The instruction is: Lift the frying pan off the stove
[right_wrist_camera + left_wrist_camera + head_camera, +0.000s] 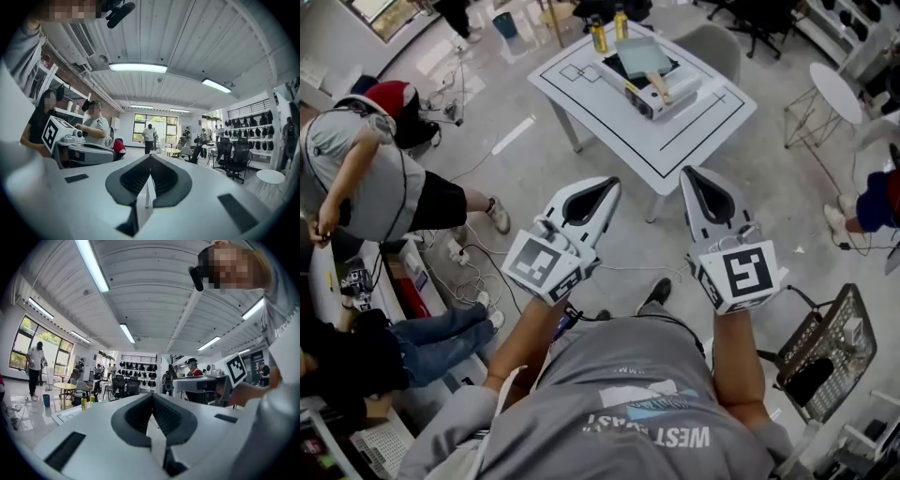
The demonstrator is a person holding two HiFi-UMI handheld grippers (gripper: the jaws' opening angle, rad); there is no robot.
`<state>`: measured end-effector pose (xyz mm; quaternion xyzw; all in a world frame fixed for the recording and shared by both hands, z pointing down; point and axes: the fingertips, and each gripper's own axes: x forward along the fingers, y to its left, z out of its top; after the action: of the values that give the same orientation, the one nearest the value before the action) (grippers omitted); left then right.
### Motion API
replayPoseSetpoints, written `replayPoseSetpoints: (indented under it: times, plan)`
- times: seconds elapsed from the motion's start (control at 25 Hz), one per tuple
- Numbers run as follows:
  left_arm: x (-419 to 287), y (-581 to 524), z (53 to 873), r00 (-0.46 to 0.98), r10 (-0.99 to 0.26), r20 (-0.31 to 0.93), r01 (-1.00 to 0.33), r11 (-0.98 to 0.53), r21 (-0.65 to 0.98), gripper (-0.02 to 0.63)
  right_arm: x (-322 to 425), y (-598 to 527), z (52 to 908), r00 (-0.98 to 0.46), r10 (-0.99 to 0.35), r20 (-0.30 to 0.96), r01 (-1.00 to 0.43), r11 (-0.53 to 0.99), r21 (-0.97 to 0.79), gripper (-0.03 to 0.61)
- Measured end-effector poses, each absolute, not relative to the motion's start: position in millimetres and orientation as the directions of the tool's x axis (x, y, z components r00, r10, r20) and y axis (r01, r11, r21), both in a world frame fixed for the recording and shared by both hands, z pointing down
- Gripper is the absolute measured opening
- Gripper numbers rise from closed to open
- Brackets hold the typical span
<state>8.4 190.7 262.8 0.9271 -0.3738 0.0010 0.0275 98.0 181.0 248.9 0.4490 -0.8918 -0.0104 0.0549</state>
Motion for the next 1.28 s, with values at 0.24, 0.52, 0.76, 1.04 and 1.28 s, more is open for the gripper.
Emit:
replayPoseSetpoints:
  times: [0.24,0.52,0.76,1.04,1.28]
  plan:
    - [42.0,156.8,265.0,0.678,-0.733,0.056,-0.735,-0.677,0.032,-0.005,133.1,140.7,249.1,-0.632,-0.772,0.076,-0.770,0.636,0.059,0.011]
    - [78.9,127.1,261.6,0.658,-0.749,0.080,-0.751,-0.660,-0.003,-0.005,173.6,106.2,248.5,-0.645,-0.763,0.048,-0.762,0.646,0.039,0.010]
    - [81.2,108.2,261.9,0.643,-0.759,0.100,-0.761,-0.648,-0.019,-0.003,179.9,82.9,252.9,-0.649,-0.760,0.047,-0.760,0.650,0.011,0.011]
    - [75.0,70.4,264.6,0.669,-0.739,0.080,-0.741,-0.672,-0.011,-0.004,183.1,60.1,255.4,-0.611,-0.789,0.063,-0.789,0.613,0.039,0.011]
    - [66.8,14.2,268.6,0.730,-0.683,0.040,-0.684,-0.730,0.018,-0.005,188.5,22.1,255.6,-0.512,-0.854,0.096,-0.853,0.518,0.067,0.011]
